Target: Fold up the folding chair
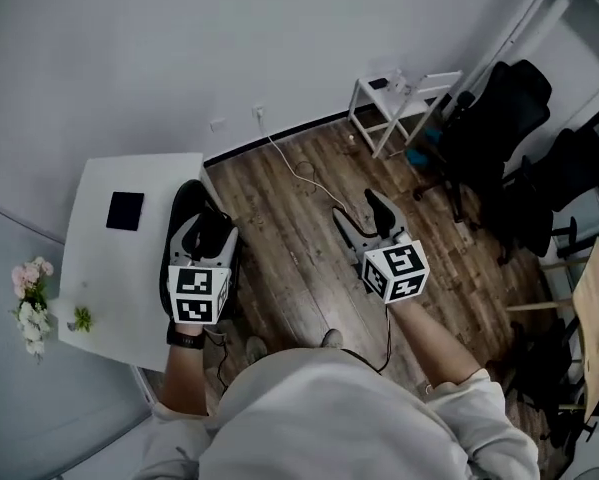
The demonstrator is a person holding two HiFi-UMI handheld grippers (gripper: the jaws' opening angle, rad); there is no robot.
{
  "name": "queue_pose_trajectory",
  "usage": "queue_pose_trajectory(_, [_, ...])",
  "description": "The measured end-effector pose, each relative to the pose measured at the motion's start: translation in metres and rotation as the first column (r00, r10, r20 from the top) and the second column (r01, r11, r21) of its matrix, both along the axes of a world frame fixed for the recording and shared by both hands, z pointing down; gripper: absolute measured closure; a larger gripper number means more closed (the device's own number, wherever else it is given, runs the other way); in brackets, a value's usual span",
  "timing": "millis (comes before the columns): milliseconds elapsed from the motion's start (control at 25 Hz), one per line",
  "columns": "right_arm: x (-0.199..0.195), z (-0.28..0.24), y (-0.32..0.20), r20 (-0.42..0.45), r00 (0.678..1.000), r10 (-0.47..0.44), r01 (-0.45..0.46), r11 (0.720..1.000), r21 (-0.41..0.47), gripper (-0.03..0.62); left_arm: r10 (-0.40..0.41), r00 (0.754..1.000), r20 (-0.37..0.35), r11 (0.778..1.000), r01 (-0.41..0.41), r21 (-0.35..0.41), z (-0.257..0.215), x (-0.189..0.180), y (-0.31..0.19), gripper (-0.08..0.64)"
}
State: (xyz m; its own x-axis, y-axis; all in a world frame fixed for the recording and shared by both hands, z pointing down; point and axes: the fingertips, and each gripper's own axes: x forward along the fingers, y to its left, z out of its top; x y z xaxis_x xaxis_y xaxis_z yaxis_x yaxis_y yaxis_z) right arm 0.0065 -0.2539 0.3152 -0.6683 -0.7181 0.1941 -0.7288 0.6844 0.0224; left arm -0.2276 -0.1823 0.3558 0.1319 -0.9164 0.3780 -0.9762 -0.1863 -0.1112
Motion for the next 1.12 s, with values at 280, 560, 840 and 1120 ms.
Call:
queue_pose_trajectory(280, [0.081,-0.031,0.036,0.022,0.994,0.11,-0.112,0.988,0.108,0.307,0.08,0.997,-0.022,0.996,-0.079,0.046,-0.018,0.064,0.006,0.291])
queue_pose_trajectory(560, [0.133,-0.052,0.069,0.053,0.982,0.181,-0.189,0.961,0.203,0.455,0.084,0.996,-0.026,0.988,-0.08,0.136,-0.046,0.102,0.015,0.416])
queue_pose_trajectory(840, [0.151,-0.065,0.094,0.069,0.971,0.23,-0.24,0.931,0.273,0.572,0.072,0.994,-0.076,0.978,-0.056,0.199,-0.063,0.113,0.031,0.548])
queue_pose_trajectory(1120, [0.16,-0.056,0.102,0.072,0.969,0.235,-0.246,0.939,0.24,0.575,0.086,0.994,-0.073,0.978,-0.07,0.195,-0.059,0.121,0.042,0.552])
